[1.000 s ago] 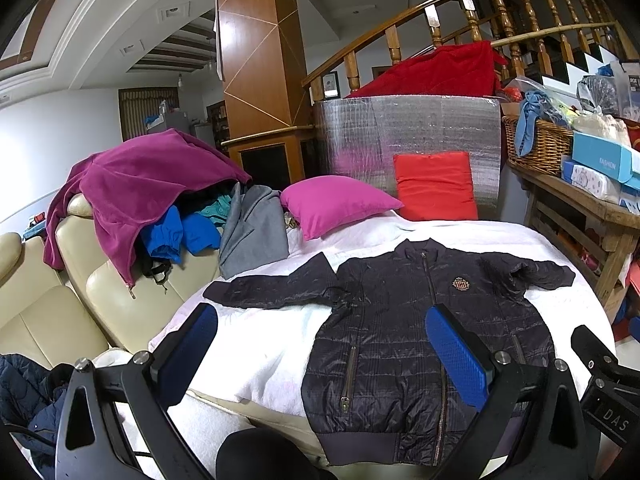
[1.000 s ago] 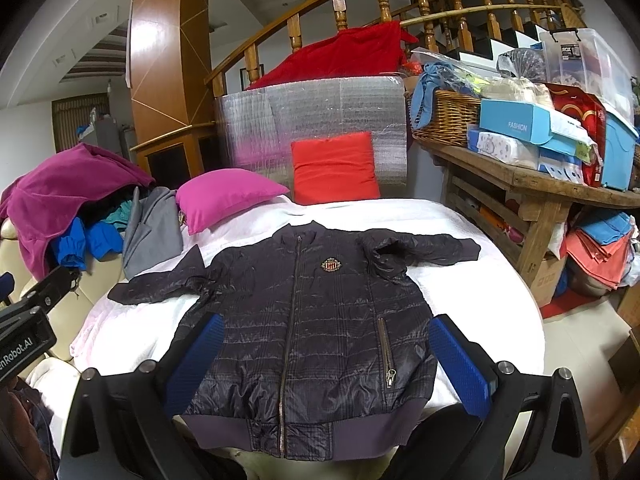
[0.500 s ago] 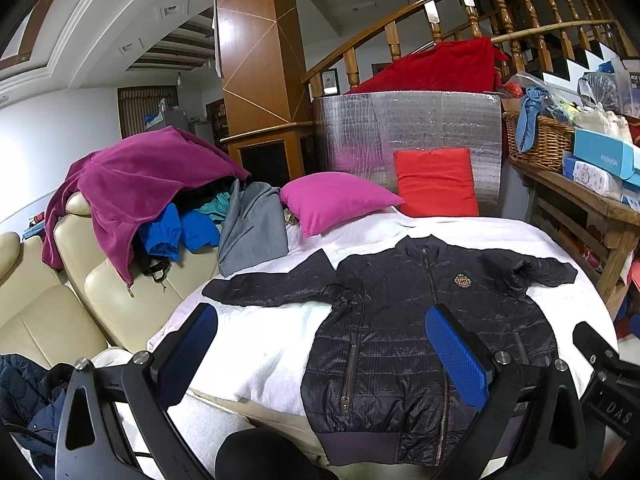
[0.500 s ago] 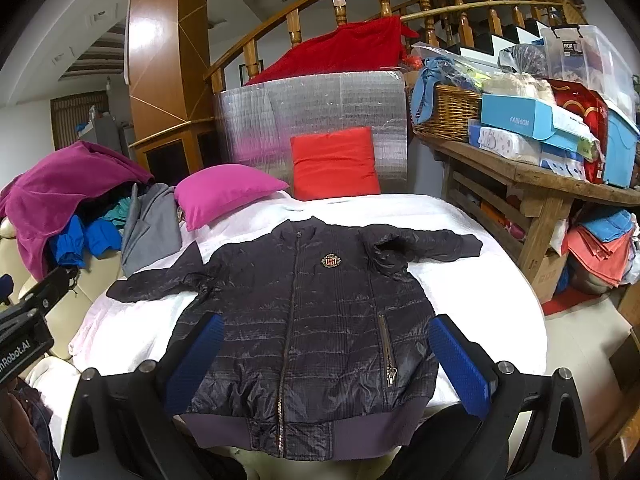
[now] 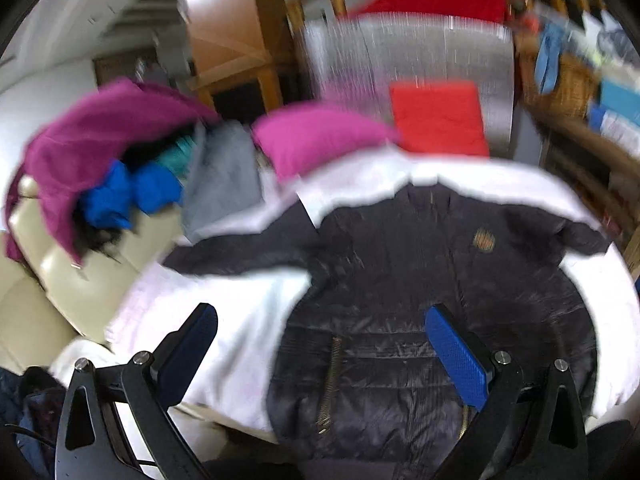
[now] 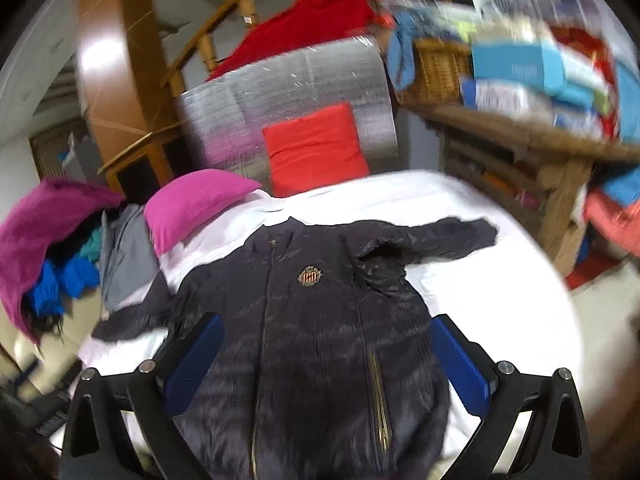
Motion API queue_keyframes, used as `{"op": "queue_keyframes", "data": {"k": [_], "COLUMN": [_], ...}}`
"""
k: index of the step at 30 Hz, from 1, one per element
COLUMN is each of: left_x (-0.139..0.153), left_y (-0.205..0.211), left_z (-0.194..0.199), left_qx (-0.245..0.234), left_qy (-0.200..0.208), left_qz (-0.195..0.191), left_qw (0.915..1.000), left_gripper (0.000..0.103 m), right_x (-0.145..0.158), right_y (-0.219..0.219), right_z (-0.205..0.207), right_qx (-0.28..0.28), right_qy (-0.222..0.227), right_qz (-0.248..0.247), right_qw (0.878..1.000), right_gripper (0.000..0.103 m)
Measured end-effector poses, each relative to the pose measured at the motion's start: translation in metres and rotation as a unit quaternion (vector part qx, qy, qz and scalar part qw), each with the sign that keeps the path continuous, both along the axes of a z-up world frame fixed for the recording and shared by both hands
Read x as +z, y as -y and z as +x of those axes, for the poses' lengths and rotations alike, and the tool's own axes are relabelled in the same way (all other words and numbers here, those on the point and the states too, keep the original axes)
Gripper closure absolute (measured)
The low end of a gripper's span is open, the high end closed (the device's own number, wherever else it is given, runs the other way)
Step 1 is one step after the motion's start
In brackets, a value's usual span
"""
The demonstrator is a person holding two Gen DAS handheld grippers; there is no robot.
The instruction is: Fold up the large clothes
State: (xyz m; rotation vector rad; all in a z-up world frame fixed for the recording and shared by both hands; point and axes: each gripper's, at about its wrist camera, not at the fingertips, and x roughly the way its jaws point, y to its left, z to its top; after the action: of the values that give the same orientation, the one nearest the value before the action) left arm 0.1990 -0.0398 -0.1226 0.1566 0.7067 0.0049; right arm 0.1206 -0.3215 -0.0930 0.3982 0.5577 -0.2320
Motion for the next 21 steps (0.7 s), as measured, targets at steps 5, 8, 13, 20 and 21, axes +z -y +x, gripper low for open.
{"op": "queue_keyframes", "data": {"k": [5,8,13,20,21], "left_x": [-0.088,-0.115,-0.143,-0.162,-0.162], "left_y": [0.031,0.039,0.049,0.065,0.066], "left_z": [0.101,0.139,0.166,0.168,0.168], "left_qx": [0.018,0.031,0.032,0.011,0.01], "left_qy": [-0.104,-0.122,-0.135,-0.158,-0.159], "left_qz": [0.003,-0.006,-0.002,0.026,0.025], "left_qw": [0.9944,0.992,0.9904,0.9871,0.987], "left_gripper": [0.0,0.0,0.0,0.0,0.0], "right_x": [-0.063,-0.102,-0.165,-0.225,-0.231], "right_y": [0.112,0.168,0.235,0.29,0.296], "right_z": [0.073,0.099,0.141,0.177,0.183], "right_qx": [-0.035,-0.067,-0.11,-0.178,-0.183], "right_qy": [0.001,0.017,0.029,0.056,0.052], "right_qz": [0.153,0.248,0.375,0.457,0.461], "right_qw": [0.988,0.966,0.92,0.87,0.867], "right_gripper": [0.0,0.0,0.0,0.002,0.005]}}
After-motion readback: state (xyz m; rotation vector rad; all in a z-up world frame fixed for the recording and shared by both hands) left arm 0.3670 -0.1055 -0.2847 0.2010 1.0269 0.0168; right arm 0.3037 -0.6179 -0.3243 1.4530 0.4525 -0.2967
